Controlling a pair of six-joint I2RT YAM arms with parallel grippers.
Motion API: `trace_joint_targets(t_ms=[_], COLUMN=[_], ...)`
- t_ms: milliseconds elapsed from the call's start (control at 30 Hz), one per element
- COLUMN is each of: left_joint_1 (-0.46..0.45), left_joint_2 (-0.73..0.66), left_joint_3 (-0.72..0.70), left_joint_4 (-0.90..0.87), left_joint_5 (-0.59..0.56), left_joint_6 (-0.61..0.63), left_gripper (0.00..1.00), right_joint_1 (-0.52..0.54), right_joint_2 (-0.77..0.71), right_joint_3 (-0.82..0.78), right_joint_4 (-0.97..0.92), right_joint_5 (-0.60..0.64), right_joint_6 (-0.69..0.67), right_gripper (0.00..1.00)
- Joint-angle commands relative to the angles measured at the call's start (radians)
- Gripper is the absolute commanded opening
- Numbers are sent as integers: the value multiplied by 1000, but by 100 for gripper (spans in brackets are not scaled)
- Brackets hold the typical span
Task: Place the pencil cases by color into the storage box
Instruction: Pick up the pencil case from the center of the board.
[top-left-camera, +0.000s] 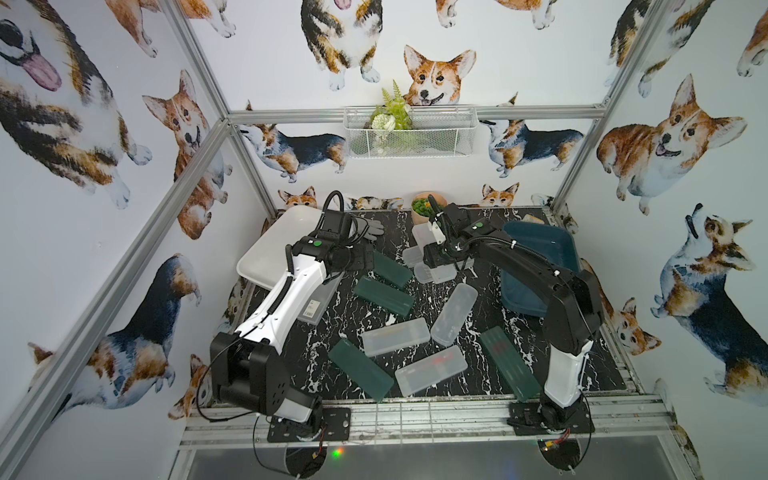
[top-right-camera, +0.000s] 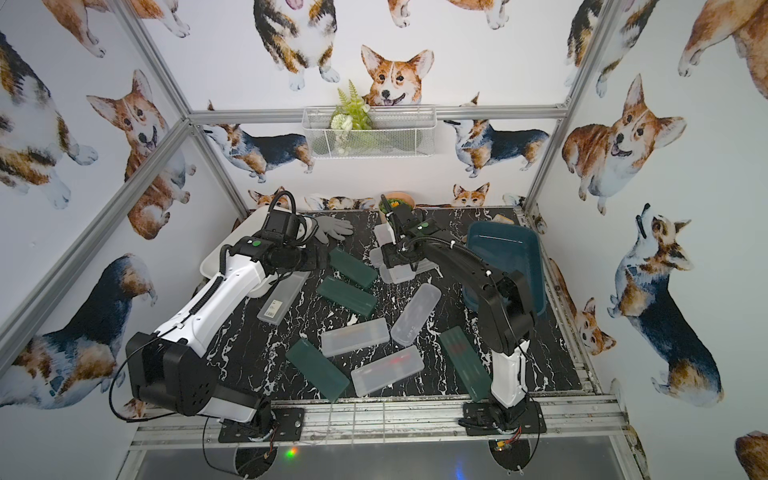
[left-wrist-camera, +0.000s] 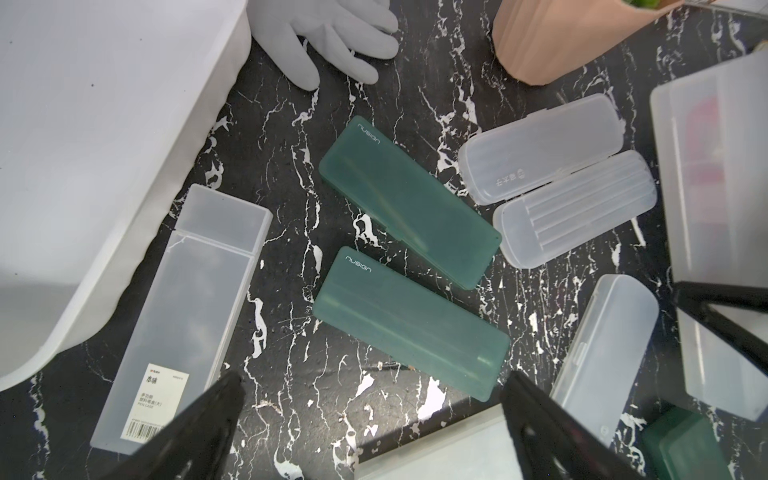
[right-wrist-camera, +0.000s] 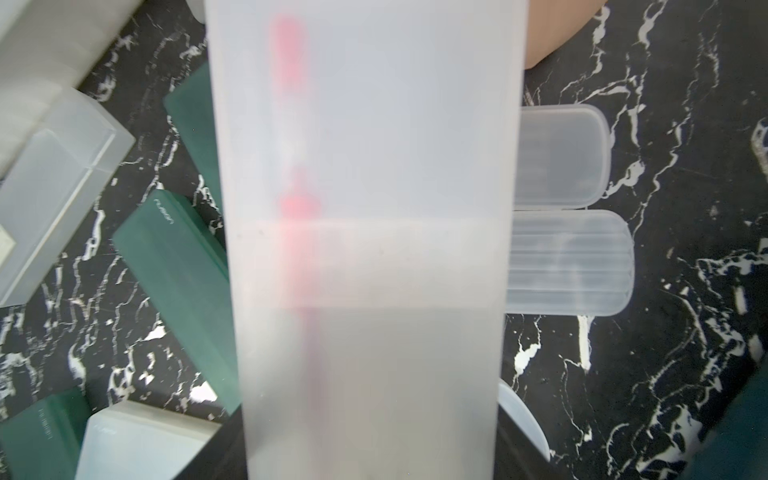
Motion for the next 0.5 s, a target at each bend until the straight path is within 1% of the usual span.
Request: trace_joint_targets(t_ms=[0, 167, 267, 467], left_joint_1=[-3, -20, -43, -96], left_joint_2=[9, 23, 35, 67], left_joint_3=[34, 69, 89, 128], left_joint_4=[-18, -11, -6, 0], left_joint_5=[24, 49, 59, 83], left_joint_6=[-7, 4, 17, 39], left_gripper=[99, 99, 99, 99], right_joint_1=[-2, -60, -135, -282], right_joint_2=[-68, -189, -268, -367], right_joint_3=[-22, -99, -167, -265], right_joint_4=[-17, -15, 3, 2], right_joint_5=[20, 26, 25, 84], right_joint_6=[33, 100, 154, 231], right_gripper=[52, 51, 50, 50])
